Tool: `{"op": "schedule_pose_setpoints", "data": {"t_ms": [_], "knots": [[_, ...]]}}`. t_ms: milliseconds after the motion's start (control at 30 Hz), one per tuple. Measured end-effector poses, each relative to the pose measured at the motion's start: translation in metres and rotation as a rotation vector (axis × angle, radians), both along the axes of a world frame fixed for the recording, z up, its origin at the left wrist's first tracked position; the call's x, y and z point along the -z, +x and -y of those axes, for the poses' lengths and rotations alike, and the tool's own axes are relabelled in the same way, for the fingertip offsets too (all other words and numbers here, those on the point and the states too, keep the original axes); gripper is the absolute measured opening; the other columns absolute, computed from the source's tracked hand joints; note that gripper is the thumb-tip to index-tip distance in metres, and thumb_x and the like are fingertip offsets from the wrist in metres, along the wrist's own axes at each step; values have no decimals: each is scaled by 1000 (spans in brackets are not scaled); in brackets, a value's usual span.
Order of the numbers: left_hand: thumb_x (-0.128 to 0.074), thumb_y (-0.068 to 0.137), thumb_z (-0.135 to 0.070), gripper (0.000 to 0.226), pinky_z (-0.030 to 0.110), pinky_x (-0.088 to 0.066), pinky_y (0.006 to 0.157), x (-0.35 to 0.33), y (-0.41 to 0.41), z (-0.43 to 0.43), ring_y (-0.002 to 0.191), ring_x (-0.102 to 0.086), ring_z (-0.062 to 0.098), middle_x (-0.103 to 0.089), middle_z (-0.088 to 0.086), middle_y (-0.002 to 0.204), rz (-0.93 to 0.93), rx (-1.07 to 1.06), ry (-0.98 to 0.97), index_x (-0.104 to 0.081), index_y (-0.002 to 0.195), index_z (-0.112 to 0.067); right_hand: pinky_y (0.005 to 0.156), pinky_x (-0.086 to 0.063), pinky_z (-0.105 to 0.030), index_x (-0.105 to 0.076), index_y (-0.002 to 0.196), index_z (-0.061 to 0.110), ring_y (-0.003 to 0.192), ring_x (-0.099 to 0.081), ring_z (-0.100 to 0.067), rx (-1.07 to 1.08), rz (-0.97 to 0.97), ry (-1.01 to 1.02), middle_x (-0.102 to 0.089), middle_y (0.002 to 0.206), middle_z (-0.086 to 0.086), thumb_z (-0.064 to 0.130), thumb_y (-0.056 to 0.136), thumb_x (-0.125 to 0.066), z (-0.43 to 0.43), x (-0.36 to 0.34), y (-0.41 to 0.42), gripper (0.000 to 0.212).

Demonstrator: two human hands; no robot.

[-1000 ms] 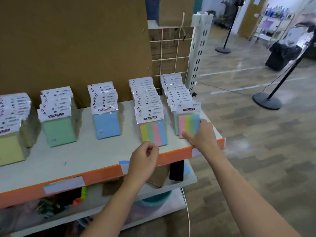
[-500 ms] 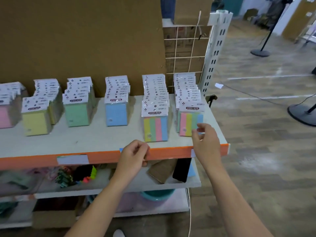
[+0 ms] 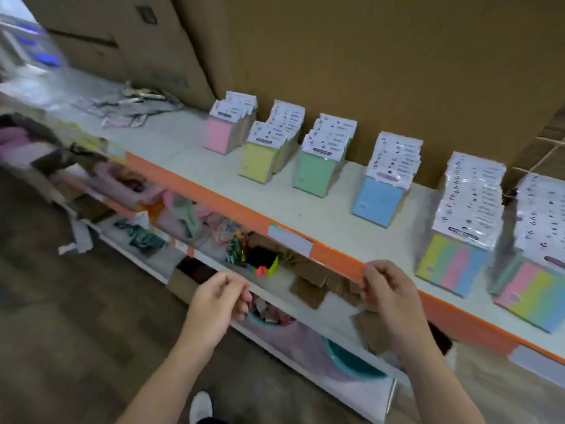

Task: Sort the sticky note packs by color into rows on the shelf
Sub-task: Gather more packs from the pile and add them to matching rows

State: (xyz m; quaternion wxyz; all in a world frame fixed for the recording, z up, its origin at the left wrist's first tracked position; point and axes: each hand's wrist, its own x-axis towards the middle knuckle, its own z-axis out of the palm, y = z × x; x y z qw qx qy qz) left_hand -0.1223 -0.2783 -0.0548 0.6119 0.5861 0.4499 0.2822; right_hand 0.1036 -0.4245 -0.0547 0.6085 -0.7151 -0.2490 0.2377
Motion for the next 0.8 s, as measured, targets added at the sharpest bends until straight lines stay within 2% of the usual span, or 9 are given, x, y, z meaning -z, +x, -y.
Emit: {"op": "schedule_pose_setpoints", "data": {"t_ms": [200, 333, 400, 567, 700, 800], "knots": [[-50, 100, -9, 34, 21, -49, 49, 5, -112, -64, 56, -60, 12, -67, 3, 66, 12, -268, -14, -70, 73, -17, 47, -40, -16, -61, 76, 15, 50, -48, -10, -224, 20, -50, -55, 56, 0, 17, 98, -57, -97, 4, -71, 22], [-51, 99, -9, 38, 23, -49, 48, 11, -188, -125, 55, -59, 12, -66, 3, 65, 19, -341, -28, -72, 70, -22, 50, -41, -14, -62, 80, 15, 50, -49, -5, -313, 93, -67, -55, 55, 6, 18, 99, -56, -172, 3, -135, 20], [-51, 98, -9, 38, 24, -48, 47, 13, -222, -157, 54, -59, 12, -67, 3, 65, 9, -349, -35, -72, 70, -23, 52, -42, -16, -62, 83, 14, 51, -50, -6, -311, 105, -69, -56, 57, 7, 17, 99, -56, -210, 0, -165, 18], [-52, 98, -11, 36, 25, -49, 49, 6, -281, -236, 55, -60, 12, -67, 3, 66, -22, -298, -46, -72, 71, -23, 57, -43, -31, -63, 84, 15, 54, -52, -11, -274, 67, -45, -56, 58, 3, 19, 99, -55, -293, -14, -220, 18], [-53, 98, -16, 32, 23, -51, 53, -3, -296, -295, 58, -61, 11, -67, 2, 68, -25, -242, -28, -72, 74, -23, 65, -43, -31, -64, 82, 17, 62, -54, -13, -245, 62, -30, -59, 62, 9, 22, 98, -56, -350, -22, -247, 19], [-53, 98, -18, 29, 23, -52, 56, -8, -293, -337, 61, -62, 12, -67, 2, 70, -24, -188, -21, -72, 76, -22, 63, -43, -23, -64, 83, 17, 61, -55, -4, -234, 80, -42, -61, 63, 15, 23, 98, -56, -395, -27, -258, 19]]}}
